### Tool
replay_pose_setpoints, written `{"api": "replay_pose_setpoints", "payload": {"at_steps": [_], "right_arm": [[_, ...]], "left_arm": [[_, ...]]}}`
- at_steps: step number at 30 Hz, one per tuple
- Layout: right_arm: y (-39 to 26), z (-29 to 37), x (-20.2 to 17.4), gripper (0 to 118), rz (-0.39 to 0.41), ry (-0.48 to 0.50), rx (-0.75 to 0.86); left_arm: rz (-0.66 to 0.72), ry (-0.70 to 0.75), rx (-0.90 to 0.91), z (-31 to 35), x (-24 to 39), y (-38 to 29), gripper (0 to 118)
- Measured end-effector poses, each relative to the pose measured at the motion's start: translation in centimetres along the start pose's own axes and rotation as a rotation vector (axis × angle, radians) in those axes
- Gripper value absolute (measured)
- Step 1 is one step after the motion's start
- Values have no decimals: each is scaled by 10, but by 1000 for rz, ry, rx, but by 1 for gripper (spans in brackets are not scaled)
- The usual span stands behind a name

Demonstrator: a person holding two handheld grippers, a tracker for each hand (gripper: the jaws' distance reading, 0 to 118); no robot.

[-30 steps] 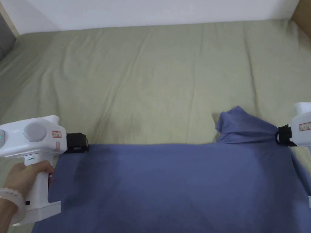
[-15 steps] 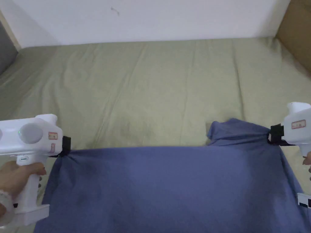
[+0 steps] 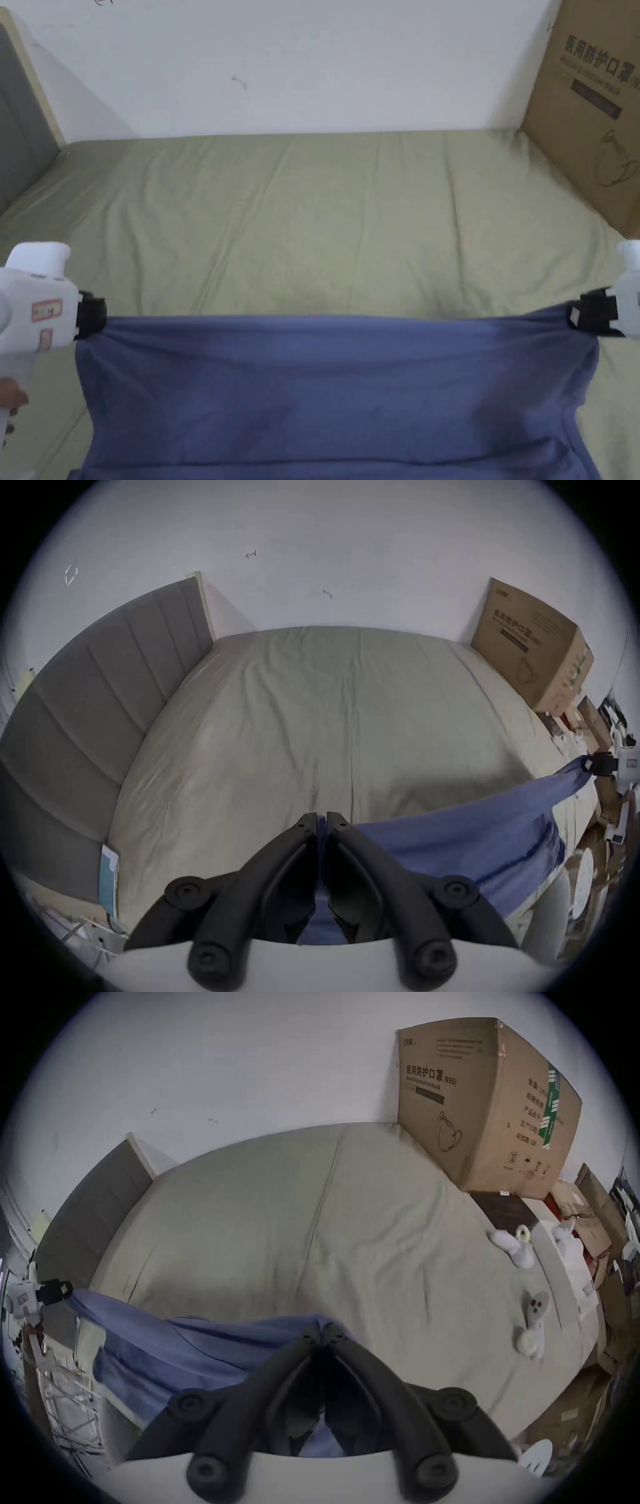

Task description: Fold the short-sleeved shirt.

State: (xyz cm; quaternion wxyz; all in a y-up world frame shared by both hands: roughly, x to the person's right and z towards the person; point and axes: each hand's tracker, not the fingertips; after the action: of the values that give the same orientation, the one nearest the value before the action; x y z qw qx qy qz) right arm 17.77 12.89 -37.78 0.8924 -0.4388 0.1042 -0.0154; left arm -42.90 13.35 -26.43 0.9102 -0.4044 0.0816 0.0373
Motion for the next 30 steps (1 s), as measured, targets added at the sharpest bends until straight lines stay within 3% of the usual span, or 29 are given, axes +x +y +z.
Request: {"api": "replay_pose_setpoints", "payload": {"at_steps": [4, 8, 15, 16, 17, 18, 19, 20, 21, 22, 24, 26, 27, 28, 30], "right_arm": [[-61, 21, 3, 0, -21, 8, -56], [-123, 17, 1, 0, 24, -33, -159], [-180, -18, 7, 0, -96, -38, -245], [-179, -18, 6, 0, -96, -38, -238], [-178, -18, 5, 1, -93, -42, -230], [-176, -18, 3, 7, -82, -51, -228], [-173, -17, 1, 24, -60, -63, -226], [-170, -14, 0, 42, -26, -88, -226], [-168, -11, -4, 60, 2, -115, -228], [-165, -6, -8, 68, 33, -144, -214], [-157, 6, -15, 68, 67, -163, -180], [-147, 16, -24, 68, 57, -146, -154], [-143, 21, -30, 64, 46, -124, -108], [-139, 23, -35, 50, 27, -102, -83], [-134, 23, -52, 1, 12, -65, -44]], "left_arm": [[-31, 7, -68, 13, 1, -60, 3], [-13, -7, -161, 8, -3, -114, 3], [35, -20, -252, -17, -16, -169, 4], [43, -23, -252, -17, -17, -171, 8], [51, -24, -243, -16, -19, -173, 19], [53, -21, -244, -15, -17, -172, 38], [52, -6, -256, -15, -18, -171, 67], [44, 12, -267, -15, -19, -170, 85], [41, 15, -262, -12, -21, -170, 94], [44, 15, -246, -6, -22, -167, 96], [84, 1, -210, 5, -26, -160, 96], [136, -37, -164, 18, -27, -153, 94], [147, -52, -155, 23, -28, -150, 84], [168, -82, -138, 27, -29, -148, 55], [190, -126, -103, 29, -23, -149, 0]]}}
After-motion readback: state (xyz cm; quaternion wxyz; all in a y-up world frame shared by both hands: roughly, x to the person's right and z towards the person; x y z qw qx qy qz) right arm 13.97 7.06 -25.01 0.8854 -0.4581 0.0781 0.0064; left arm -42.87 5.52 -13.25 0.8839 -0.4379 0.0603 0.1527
